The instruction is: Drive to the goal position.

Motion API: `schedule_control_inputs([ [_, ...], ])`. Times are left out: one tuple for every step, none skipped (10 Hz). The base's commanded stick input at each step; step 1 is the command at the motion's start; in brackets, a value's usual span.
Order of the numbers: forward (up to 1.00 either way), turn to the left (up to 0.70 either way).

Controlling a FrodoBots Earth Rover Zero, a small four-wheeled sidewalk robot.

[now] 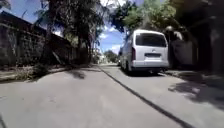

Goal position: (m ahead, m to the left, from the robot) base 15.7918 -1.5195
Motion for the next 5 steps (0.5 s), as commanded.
schedule_control_inputs([
  [1.00,0.03],
  [1.00,0.02],
  [1.00,0.03],
  [1.00,0.03],
  [1.00,0.03],
])
